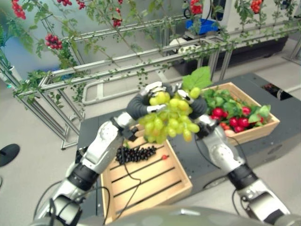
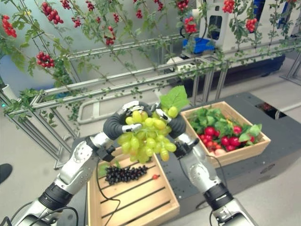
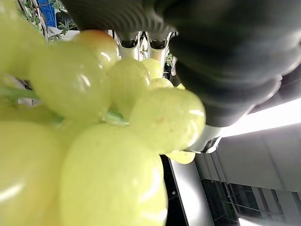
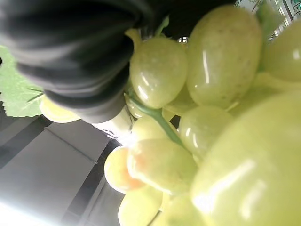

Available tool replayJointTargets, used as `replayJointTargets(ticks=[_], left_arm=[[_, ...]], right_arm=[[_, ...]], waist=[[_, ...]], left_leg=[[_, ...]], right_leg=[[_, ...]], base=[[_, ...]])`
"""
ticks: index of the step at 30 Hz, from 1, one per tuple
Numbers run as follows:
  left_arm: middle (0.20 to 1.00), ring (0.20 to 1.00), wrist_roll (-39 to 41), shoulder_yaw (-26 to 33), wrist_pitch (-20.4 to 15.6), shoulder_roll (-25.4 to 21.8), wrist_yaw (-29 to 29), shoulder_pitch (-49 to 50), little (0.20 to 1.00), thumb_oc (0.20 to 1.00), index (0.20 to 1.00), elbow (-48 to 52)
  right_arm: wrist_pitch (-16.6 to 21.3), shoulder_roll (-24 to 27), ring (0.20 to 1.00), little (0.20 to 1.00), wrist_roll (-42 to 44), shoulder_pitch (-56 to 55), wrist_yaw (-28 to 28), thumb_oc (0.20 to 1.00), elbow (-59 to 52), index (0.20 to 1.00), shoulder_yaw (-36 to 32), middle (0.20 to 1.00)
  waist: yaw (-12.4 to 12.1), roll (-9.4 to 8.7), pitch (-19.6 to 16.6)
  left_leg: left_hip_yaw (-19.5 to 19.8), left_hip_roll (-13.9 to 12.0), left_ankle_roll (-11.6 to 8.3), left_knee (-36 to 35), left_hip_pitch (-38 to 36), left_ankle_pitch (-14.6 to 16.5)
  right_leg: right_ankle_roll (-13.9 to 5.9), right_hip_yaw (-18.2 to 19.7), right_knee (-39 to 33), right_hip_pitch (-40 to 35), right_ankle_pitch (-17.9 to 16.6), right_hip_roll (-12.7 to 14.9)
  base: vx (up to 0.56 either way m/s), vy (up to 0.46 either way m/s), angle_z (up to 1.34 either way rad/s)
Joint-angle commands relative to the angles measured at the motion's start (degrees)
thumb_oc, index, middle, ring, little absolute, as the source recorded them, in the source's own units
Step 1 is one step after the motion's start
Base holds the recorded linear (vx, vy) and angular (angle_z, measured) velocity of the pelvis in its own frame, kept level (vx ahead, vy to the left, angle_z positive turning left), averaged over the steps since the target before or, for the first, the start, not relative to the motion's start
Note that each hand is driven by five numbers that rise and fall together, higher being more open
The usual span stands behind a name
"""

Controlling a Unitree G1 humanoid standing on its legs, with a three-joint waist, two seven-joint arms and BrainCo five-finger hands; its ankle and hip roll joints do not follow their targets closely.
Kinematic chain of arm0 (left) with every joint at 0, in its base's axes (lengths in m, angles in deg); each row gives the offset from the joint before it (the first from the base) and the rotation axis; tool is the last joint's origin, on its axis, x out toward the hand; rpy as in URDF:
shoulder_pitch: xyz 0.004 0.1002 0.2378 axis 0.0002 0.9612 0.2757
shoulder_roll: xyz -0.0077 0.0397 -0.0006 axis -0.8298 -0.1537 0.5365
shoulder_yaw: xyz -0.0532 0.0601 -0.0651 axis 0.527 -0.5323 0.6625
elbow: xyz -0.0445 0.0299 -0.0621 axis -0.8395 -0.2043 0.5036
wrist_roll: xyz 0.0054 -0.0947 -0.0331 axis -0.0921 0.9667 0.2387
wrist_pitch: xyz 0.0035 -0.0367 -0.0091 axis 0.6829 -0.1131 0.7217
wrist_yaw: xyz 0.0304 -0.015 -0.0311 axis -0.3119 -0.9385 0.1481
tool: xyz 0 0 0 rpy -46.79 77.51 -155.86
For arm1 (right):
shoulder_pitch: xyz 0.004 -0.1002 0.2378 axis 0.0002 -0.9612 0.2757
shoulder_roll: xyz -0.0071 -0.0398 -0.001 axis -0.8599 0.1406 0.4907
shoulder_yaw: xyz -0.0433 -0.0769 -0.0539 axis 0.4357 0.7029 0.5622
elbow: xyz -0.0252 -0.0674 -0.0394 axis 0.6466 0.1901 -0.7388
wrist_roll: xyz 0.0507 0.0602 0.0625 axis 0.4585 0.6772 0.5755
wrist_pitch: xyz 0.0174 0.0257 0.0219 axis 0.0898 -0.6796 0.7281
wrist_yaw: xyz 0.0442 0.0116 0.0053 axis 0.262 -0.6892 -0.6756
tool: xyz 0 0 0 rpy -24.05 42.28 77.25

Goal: Pick up the fruits from the basket on one side to the basket on the other side

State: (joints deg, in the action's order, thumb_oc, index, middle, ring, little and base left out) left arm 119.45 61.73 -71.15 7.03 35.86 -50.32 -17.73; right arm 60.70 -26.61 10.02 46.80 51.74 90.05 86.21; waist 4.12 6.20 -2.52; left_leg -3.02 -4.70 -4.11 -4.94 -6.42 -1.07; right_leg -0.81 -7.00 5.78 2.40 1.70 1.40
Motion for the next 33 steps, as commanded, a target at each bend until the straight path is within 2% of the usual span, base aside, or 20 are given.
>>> replayJointTargets(ticks=[1, 8, 9, 10, 23, 33], left_arm=[[0.2, 0.2, 1.6, 2.27, -4.12, -0.48, 2.06, -5.62, 0.2, 0.2, 0.2, -0.04], [0.2, 0.2, 1.41, 3.02, -4.36, -0.23, 2.68, -5.19, 0.2, 0.2, 0.2, -0.03], [0.514, 0.514, 1.35, 3.03, -4.4, -0.23, 2.73, -5.1, 0.514, 0.514, 0.514, 0.0], [1.0, 1.0, 1.36, 3.09, -4.39, -0.12, 2.84, -4.99, 1.0, 1.0, 1.0, -0.07], [1.0, 1.0, 1.53, 3.78, -4.35, 0.01, 2.85, -4.13, 1.0, 1.0, 1.0, 0.04], [1.0, 1.0, 2.06, 4.75, -4.15, -0.16, 2.26, -2.59, 1.0, 1.0, 1.0, 0.38]], right_arm=[[3.1, -3.19, 0.2, 0.2, 2.27, 0.2, -1.35, 0.2, -5.98, 0.2, -1.01, 0.2], [3.5, -3.19, 0.2, 0.2, 2.26, 0.08, -1.13, 0.2, -6.02, 0.2, -1.1, 0.2], [3.55, -3.15, 0.2, 0.2, 2.16, 0.04, -1.06, 0.2, -6.04, 0.2, -1.08, 0.2], [3.54, -3.16, 0.2, 0.2, 2.19, 0.0, -1.07, 0.2, -6.02, 0.2, -1.06, 0.2], [4.01, -2.76, 0.2, 0.2, 1.48, -0.17, -0.64, 0.2, -5.72, 0.2, -1.92, 0.2], [5.33, -1.16, 0.2, 0.2, 0.42, -0.57, 0.24, 0.2, -5.31, 0.2, -5.7, 0.2]], waist=[[1.46, -4.53, -3.1], [1.27, -4.83, -3.14], [1.27, -4.86, -3.15], [1.25, -4.92, -3.15], [1.14, -5.14, -2.9], [1.12, -5.4, -3.05]], left_leg=[[-1.28, 5.41, 3.94, 5.06, -0.25, 7.44], [-1.19, 5.46, 3.94, 4.98, -0.26, 7.47], [-1.17, 5.45, 3.95, 4.97, -0.28, 7.48], [-1.15, 5.45, 3.98, 4.99, -0.28, 7.51], [-1.07, 5.46, 4.02, 4.86, -0.1, 7.39], [-0.88, 5.23, 4.01, 4.63, -0.14, 7.26]], right_leg=[[-3.39, -0.06, -2.12, -4.54, 1.44, 1.13], [-3.46, -0.23, -2.23, -4.51, 1.38, 1.07], [-3.47, -0.27, -2.21, -4.5, 1.37, 1.07], [-3.47, -0.25, -2.19, -4.46, 1.35, 1.08], [-3.52, -0.22, -2.2, -4.29, 1.2, 1.05], [-3.56, -0.47, -2.14, -4.19, 1.27, 1.01]], base=[[0.0, 0.0, 0.0], [0.0, 0.0, 0.0], [0.0, 0.0, 0.0], [0.0, 0.0, 0.0], [0.0, 0.0, 0.0], [0.0, 0.0, 0.0]])
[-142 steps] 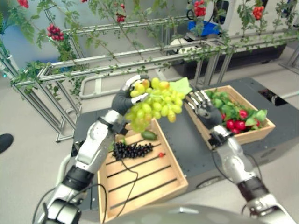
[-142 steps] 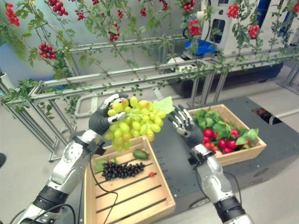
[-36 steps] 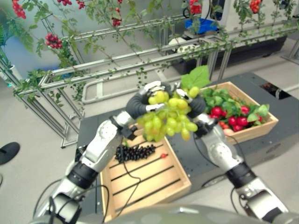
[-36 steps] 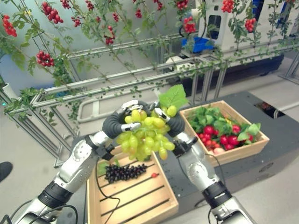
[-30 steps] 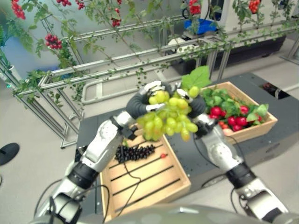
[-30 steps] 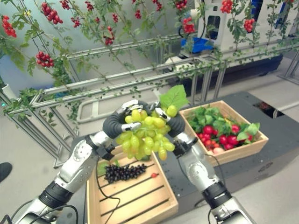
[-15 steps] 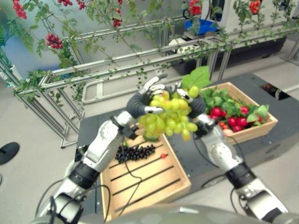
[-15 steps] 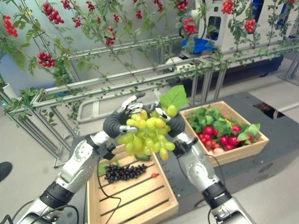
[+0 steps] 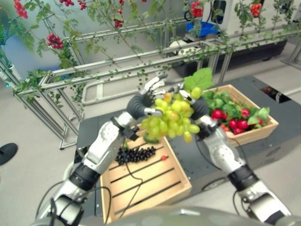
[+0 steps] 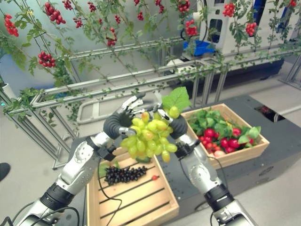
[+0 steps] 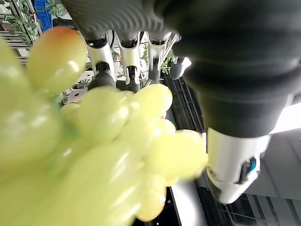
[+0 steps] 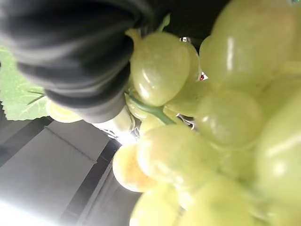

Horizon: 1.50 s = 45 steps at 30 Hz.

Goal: Pick up the fruits from the basket on one side to the basket on the other side

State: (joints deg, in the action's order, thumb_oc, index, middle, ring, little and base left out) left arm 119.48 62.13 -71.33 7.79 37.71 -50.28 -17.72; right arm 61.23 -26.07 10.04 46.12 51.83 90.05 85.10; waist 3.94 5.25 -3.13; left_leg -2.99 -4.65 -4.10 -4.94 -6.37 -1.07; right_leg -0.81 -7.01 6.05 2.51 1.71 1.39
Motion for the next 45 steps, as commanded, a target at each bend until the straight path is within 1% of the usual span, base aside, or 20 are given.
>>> replayJointTargets(ticks=[1, 5, 16, 25, 35, 41, 45], left_arm=[[1.0, 1.0, 2.13, 4.48, -3.88, -0.95, 0.22, -2.36, 1.0, 1.0, 1.0, 0.37], [1.0, 1.0, 2.19, 5.21, -3.82, -1.4, -0.16, -1.56, 1.0, 1.0, 1.0, 0.2], [1.0, 1.0, 1.99, 7.43, -3.65, -1.82, -1.14, 0.19, 1.0, 1.0, 1.0, -0.12], [1.0, 1.0, 1.82, 8.0, -3.42, -1.73, -1.41, 0.42, 1.0, 1.0, 1.0, -0.26], [1.0, 1.0, 1.34, 8.86, -3.61, -1.62, -1.69, 1.24, 1.0, 1.0, 1.0, -0.25], [1.0, 1.0, 1.68, 11.47, -3.82, -2.13, -2.24, 4.0, 1.0, 1.0, 1.0, -0.3], [1.0, 1.0, 2.41, 14.42, -4.43, -2.95, -2.6, 6.11, 1.0, 1.0, 1.0, 0.15]], right_arm=[[5.02, -1.49, 0.2, 0.2, 0.08, -0.02, 0.29, 0.2, -5.33, 0.2, -5.21, 0.2], [6.19, -0.4, 0.2, 0.2, -0.89, 0.03, 1.05, 0.2, -4.96, 0.2, -8.34, 0.2], [6.95, 2.32, 0.2, 0.2, -1.91, -1.1, 1.46, 0.2, -4.35, 0.2, -14.25, 0.2], [6.78, 3.43, 0.2, 0.2, -2.25, -1.67, 1.44, 0.2, -3.8, 0.2, -16.33, 0.2], [6.82, 4.74, 0.2, 0.2, -3.74, -2.05, 1.76, 0.2, -3.36, 0.2, -17.46, 0.2], [6.67, 7.12, 0.2, 0.2, -5.18, -3.83, 2.07, 0.2, -2.94, 0.2, -19.96, 0.2], [6.1, 9.76, 0.2, 0.2, -6.44, -5.77, 1.86, 0.2, -3.14, 0.2, -21.85, 0.2]], waist=[[1.25, -4.48, -2.48], [1.19, -4.65, -2.51], [1.14, -5.09, -2.57], [1.18, -5.51, -2.52], [1.29, -5.59, -2.28], [1.38, -5.92, -2.0], [1.41, -6.28, -1.72]], left_leg=[[-0.87, 5.19, 4.01, 4.58, -0.23, 7.25], [-0.7, 5.04, 3.93, 4.5, -0.28, 7.18], [-0.39, 4.87, 3.82, 4.17, -0.2, 6.91], [-0.4, 4.78, 3.81, 4.25, -0.13, 7.01], [-0.43, 4.8, 3.87, 4.33, -0.05, 7.12], [-0.81, 5.01, 4.04, 4.65, 0.16, 7.32], [-1.05, 5.14, 4.14, 4.61, 0.3, 7.27]], right_leg=[[-3.55, -0.44, -2.43, -4.35, 1.28, 0.97], [-3.51, -0.47, -2.48, -4.41, 1.34, 0.9], [-3.58, -0.56, -2.58, -4.24, 1.24, 0.63], [-3.63, -0.58, -2.6, -4.05, 1.12, 0.55], [-3.77, -0.38, -2.48, -3.77, 0.98, 0.62], [-4.01, 0.22, -2.6, -3.43, 0.58, 0.7], [-4.21, 0.56, -2.65, -3.17, 0.28, 0.7]], base=[[0.0, 0.0, 0.0], [0.0, 0.0, 0.0], [0.0, 0.0, 0.0], [0.0, 0.0, 0.0], [0.0, 0.0, 0.0], [0.0, 0.016, -0.01], [0.0, 0.0, 0.0]])
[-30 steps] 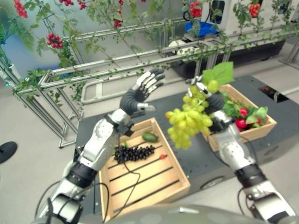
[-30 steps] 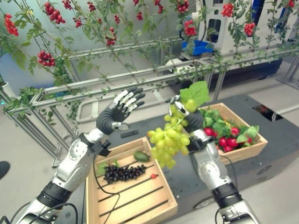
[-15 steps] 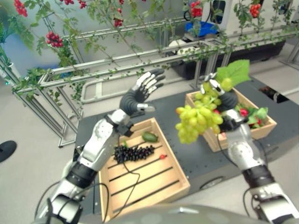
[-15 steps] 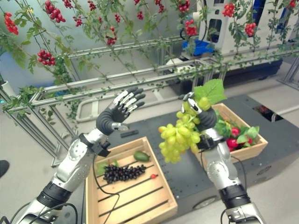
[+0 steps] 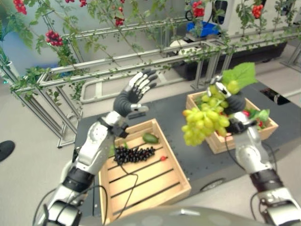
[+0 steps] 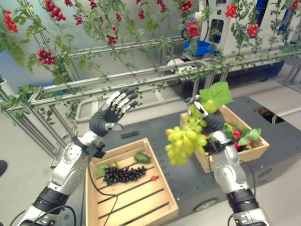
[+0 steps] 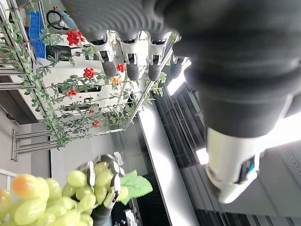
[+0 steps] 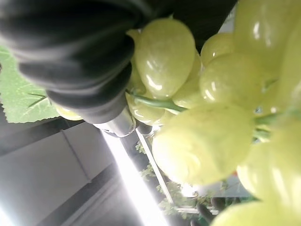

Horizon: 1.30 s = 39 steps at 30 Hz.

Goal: Pick up the fruits from the basket on one side to the basket on the other side

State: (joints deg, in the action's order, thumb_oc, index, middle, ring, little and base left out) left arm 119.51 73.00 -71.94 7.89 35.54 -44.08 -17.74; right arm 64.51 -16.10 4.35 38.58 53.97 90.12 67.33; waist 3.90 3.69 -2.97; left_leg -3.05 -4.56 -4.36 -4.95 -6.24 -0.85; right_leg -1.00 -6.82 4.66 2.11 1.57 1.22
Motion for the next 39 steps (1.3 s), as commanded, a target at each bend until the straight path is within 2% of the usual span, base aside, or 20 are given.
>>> replayJointTargets(ticks=[1, 8, 9, 16, 21, 31, 35, 38, 39], left_arm=[[1.0, 1.0, 2.47, 4.47, -3.88, -3.54, -0.6, 0.7, 1.0, 1.0, 1.0, 0.42], [1.0, 1.0, 4.53, 11.28, -4.16, -7.35, -2.99, 6.02, 1.0, 1.0, 1.0, 3.84], [1.0, 1.0, 5.77, 13.76, -4.27, -8.57, -3.92, 7.86, 1.0, 1.0, 1.0, 4.89], [1.0, 1.0, 8.89, 19.02, -4.01, -12.93, -7.06, 13.32, 1.0, 1.0, 1.0, 7.09], [1.0, 1.0, 11.11, 21.2, -3.68, -17.1, -9.13, 16.5, 1.0, 1.0, 1.0, 8.75], [1.0, 1.0, 14.02, 22.48, -3.6, -21.87, -11.11, 19.56, 1.0, 1.0, 1.0, 11.15], [1.0, 1.0, 14.2, 21.45, -4.29, -23.7, -10.84, 17.87, 1.0, 1.0, 1.0, 11.42], [1.0, 1.0, 14.15, 22.18, -4.67, -24.31, -10.57, 17.72, 1.0, 1.0, 1.0, 11.65], [1.0, 1.0, 14.31, 23.18, -4.64, -24.83, -9.87, 17.69, 1.0, 1.0, 1.0, 11.52]], right_arm=[[2.72, 0.67, 0.2, 0.2, -0.93, 0.97, -0.58, 0.2, -3.4, 0.2, -4.83, 0.2], [2.15, 4.96, 0.2, 0.2, -1.95, -4.4, -1.76, 0.2, -5.71, 0.2, -10.33, 0.2], [1.59, 6.3, 0.2, 0.2, -1.94, -6.13, -2.59, 0.2, -6.64, 0.2, -11.73, 0.2], [-0.61, 11.36, 0.2, 0.2, -1.6, -12.91, -6.68, 0.2, -10.45, 0.2, -15.6, 0.2], [-2.08, 15.75, 0.2, 0.2, -1.35, -18.01, -9.93, 0.2, -14.06, 0.2, -18.15, 0.2], [-3.55, 21.3, 0.2, 0.2, -2.26, -24.55, -13.08, 0.2, -18.18, 0.2, -20.03, 0.2], [-3.25, 22.43, 0.2, 0.2, -2.61, -24.09, -12.59, 0.2, -17.76, 0.2, -19.62, 0.2], [-3.4, 23.15, 0.2, 0.2, -2.59, -22.21, -12.49, 0.2, -17.85, 0.2, -18.51, 0.2], [-3.4, 23.97, 0.2, 0.2, -2.6, -17.19, -12.0, 0.2, -17.41, 0.2, -14.85, 0.2]], waist=[[1.41, -4.81, -1.79], [1.36, -5.27, -1.28], [1.33, -5.4, -1.08], [1.7, -5.54, -0.51], [2.17, -5.76, -0.38], [4.16, -5.73, 0.55], [5.19, -5.4, 2.11], [5.25, -4.95, 3.74], [1.4, -4.22, 5.76]], left_leg=[[-1.03, 5.04, 4.41, 4.58, 0.26, 7.04], [-1.22, 5.36, 4.48, 4.54, 0.61, 7.08], [-1.35, 5.42, 4.52, 4.63, 0.81, 7.1], [-2.11, 5.72, 4.57, 4.8, 1.17, 7.13], [-2.84, 5.81, 4.55, 4.76, 1.32, 7.07], [-5.35, 6.31, 5.12, 4.58, 1.18, 7.17], [-7.98, 6.77, 5.37, 3.57, 2.09, 6.24], [-10.81, 6.75, 5.52, 3.93, 3.09, 6.06], [-15.28, 4.91, 4.65, 5.69, 4.9, 5.86]], right_leg=[[-4.08, 0.4, -1.24, -2.63, 0.39, 0.92], [-4.46, 0.62, -1.5, -2.32, -0.06, 1.16], [-4.56, 0.81, -1.61, -2.15, -0.22, 1.22], [-4.82, 1.54, -1.76, -1.54, -0.73, 1.33], [-5.07, 2.45, -1.83, -0.95, -1.23, 1.31], [-5.92, 6.01, -1.2, 0.91, -2.52, 1.27], [-6.95, 8.6, -1.13, 3.7, -4.54, 1.32], [-7.7, 8.6, -0.58, 6.33, -6.12, 1.63], [-7.27, -6.12, 2.98, 9.05, -5.46, 6.53]], base=[[0.0, 0.0, 0.0], [0.0, 0.01, -0.02], [0.0, 0.0, 0.0], [-0.01, 0.016, -0.06], [-0.01, 0.023, -0.07], [-0.03, 0.04, -0.2], [-0.11, 0.06, -0.47], [-0.18, 0.012, -0.74], [-0.16, -0.002, -1.33]])
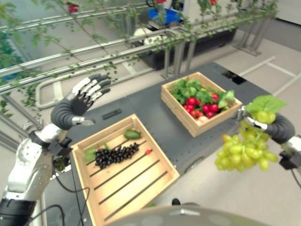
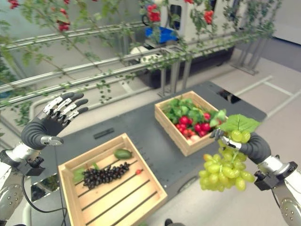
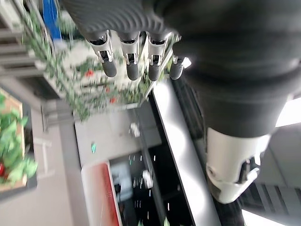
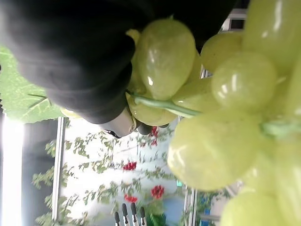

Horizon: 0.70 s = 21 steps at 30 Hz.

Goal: Pick up the fruits from the basket on one side to the basket on the other side

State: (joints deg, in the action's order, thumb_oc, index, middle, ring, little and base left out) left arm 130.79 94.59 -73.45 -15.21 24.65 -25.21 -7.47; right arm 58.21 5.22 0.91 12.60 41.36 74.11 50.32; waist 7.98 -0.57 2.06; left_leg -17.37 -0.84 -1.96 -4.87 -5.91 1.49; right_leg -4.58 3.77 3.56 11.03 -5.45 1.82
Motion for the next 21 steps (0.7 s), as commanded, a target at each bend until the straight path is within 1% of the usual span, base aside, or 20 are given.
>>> replayJointTargets(ticks=[1, 2, 3, 4, 5, 6, 7, 10, 15, 17, 18, 19, 20, 21], left_arm=[[1.0, 1.0, 2.74, 1.59, -2.88, -1.6, 1.53, -1.8, 1.0, 1.0, 1.0, 1.27], [1.0, 1.0, 2.28, 1.77, -2.99, -0.94, 2.36, -2.58, 1.0, 1.0, 1.0, 1.14], [1.0, 1.0, 1.85, 2.47, -3.15, -0.02, 2.85, -2.65, 1.0, 1.0, 1.0, 0.67], [1.0, 1.0, 1.76, 2.87, -2.67, 0.14, 2.69, -2.69, 1.0, 1.0, 1.0, 0.66], [1.0, 1.0, 1.39, 2.87, -2.69, 0.63, 2.47, -2.48, 1.0, 1.0, 1.0, 0.77], [1.0, 1.0, 1.29, 3.01, -2.57, 1.47, 2.21, -1.85, 1.0, 1.0, 1.0, 0.56], [1.0, 1.0, 1.42, 2.42, -2.74, 2.23, 2.22, -1.88, 1.0, 1.0, 1.0, -0.05], [1.0, 1.0, 1.04, -0.9, -2.49, 2.64, 1.46, -3.55, 1.0, 1.0, 1.0, -0.57], [1.0, 1.0, 0.57, -4.17, -2.63, 3.75, 2.39, -6.19, 1.0, 1.0, 1.0, -1.26], [1.0, 1.0, 0.58, -5.2, -2.62, 4.2, 2.55, -6.9, 1.0, 1.0, 1.0, -1.72], [1.0, 1.0, 0.31, -5.79, -2.76, 4.32, 2.47, -7.23, 1.0, 1.0, 1.0, -1.78], [1.0, 1.0, -0.08, -6.04, -2.9, 4.45, 2.75, -7.52, 1.0, 1.0, 1.0, -1.91], [1.0, 1.0, -0.12, -6.37, -3.11, 4.52, 3.15, -8.08, 1.0, 1.0, 1.0, -2.14], [1.0, 1.0, -0.16, -6.8, -3.36, 4.76, 3.44, -8.49, 1.0, 1.0, 1.0, -2.32]], right_arm=[[2.94, 2.72, 0.2, 0.2, 0.48, 10.42, 1.15, 0.2, -1.48, 0.2, 3.49, 0.2], [3.18, 2.77, 0.2, 0.2, 0.37, 12.44, 1.62, 0.2, -1.44, 0.2, 4.62, 0.2], [3.32, 2.85, 0.2, 0.2, 0.4, 13.57, 1.87, 0.2, -1.63, 0.2, 5.25, 0.2], [2.84, 2.43, 0.2, 0.2, 0.52, 15.11, 1.71, 0.2, -1.01, 0.2, 6.99, 0.2], [2.83, 2.86, 0.2, 0.2, 0.64, 14.85, 1.34, 0.2, -1.32, 0.2, 7.18, 0.2], [2.47, 2.55, 0.2, 0.2, 0.9, 14.43, 1.02, 0.2, -1.42, 0.2, 6.88, 0.2], [2.36, 2.77, 0.2, 0.2, 1.4, 14.5, 0.68, 0.2, -1.34, 0.2, 7.23, 0.2], [2.57, 4.51, 0.2, 0.2, 1.68, 14.45, 0.6, 0.2, -0.78, 0.2, 7.13, 0.2], [2.93, 5.44, 0.2, 0.2, 2.64, 14.24, 1.06, 0.2, -0.59, 0.2, 5.92, 0.2], [3.23, 5.26, 0.2, 0.2, 3.01, 14.3, 1.42, 0.2, -0.28, 0.2, 5.78, 0.2], [3.35, 5.25, 0.2, 0.2, 3.13, 14.76, 1.55, 0.2, -0.29, 0.2, 5.99, 0.2], [3.51, 5.06, 0.2, 0.2, 3.17, 15.22, 1.75, 0.2, -0.14, 0.2, 6.31, 0.2], [3.72, 4.79, 0.2, 0.2, 3.33, 15.82, 1.97, 0.2, -0.06, 0.2, 6.73, 0.2], [3.94, 4.73, 0.2, 0.2, 3.54, 16.46, 2.18, 0.2, -0.08, 0.2, 7.07, 0.2]], waist=[[-4.41, 1.11, 1.0], [-4.76, 1.26, 1.65], [-6.12, 0.81, 1.29], [-6.38, -0.18, 1.29], [-5.96, -0.56, 1.25], [-5.83, -0.75, 0.88], [-5.41, -0.81, 0.64], [-4.26, -0.39, 0.21], [-2.41, -0.68, -0.25], [-1.74, -1.0, -0.06], [-1.64, -1.55, 0.33], [-1.79, -1.88, 0.75], [-2.24, -2.24, 1.63], [-2.87, -2.63, 2.65]], left_leg=[[-1.77, -0.02, 1.62, 6.31, 4.54, 4.52], [-3.19, -0.73, 1.64, 7.53, 4.85, 4.77], [-5.43, -1.05, 2.04, 8.5, 4.75, 5.4], [-7.37, -0.98, 2.19, 9.1, 4.02, 6.44], [-8.14, -1.11, 2.26, 9.64, 3.72, 6.82], [-8.7, -1.28, 2.3, 10.11, 3.44, 7.63], [-8.64, -1.55, 2.27, 10.9, 3.39, 8.06], [-8.94, -2.48, 1.2, 11.05, 2.89, 8.1], [-9.75, -4.94, -0.22, 12.43, 1.76, 8.03], [-10.02, -6.4, -0.72, 16.01, 2.24, 8.71], [-9.69, -7.46, -1.14, 20.75, 3.3, 9.2], [-9.1, -8.87, -1.79, 25.05, 4.46, 8.6], [-7.56, -10.16, -2.77, 29.29, 6.11, 7.11], [-4.65, -10.57, -3.75, 33.64, 8.14, 5.08]], right_leg=[[-3.5, -24.01, 7.02, -0.4, 4.01, 8.55], [-2.68, -30.19, 10.95, -0.65, 5.82, 11.12], [-2.16, -35.19, 11.56, -2.64, 7.12, 12.45], [-1.78, -37.13, 9.27, -3.57, 6.25, 12.8], [-2.17, -35.62, 8.46, -3.74, 6.71, 12.11], [-2.08, -33.45, 7.72, -3.65, 6.54, 10.94], [-1.94, -32.07, 7.24, -3.57, 6.59, 10.24], [-1.39, -31.19, 4.01, -5.04, 6.68, 7.67], [-0.5, -29.51, 3.24, -6.03, 7.88, 5.35], [0.38, -27.94, 3.51, -6.2, 8.84, 4.27], [1.06, -26.47, 3.36, -6.73, 9.62, 3.58], [1.75, -25.25, 3.02, -7.35, 10.21, 2.62], [2.63, -24.17, 2.57, -8.16, 10.44, 1.64], [3.5, -22.95, 2.21, -8.89, 10.67, 0.65]], base=[[-0.19, -0.01, -1.59], [-0.03, -0.006, -1.21], [-0.03, -0.098, -1.64], [0.02, -0.148, -1.49], [0.08, -0.194, -1.57], [0.11, -0.186, -1.11], [0.13, -0.159, -0.89], [0.09, -0.145, -0.23], [0.08, -0.141, -0.03], [0.1, -0.165, -0.03], [0.11, -0.18, -0.05], [0.1, -0.212, -0.16], [0.07, -0.203, -0.44], [-0.05, -0.172, -0.64]])
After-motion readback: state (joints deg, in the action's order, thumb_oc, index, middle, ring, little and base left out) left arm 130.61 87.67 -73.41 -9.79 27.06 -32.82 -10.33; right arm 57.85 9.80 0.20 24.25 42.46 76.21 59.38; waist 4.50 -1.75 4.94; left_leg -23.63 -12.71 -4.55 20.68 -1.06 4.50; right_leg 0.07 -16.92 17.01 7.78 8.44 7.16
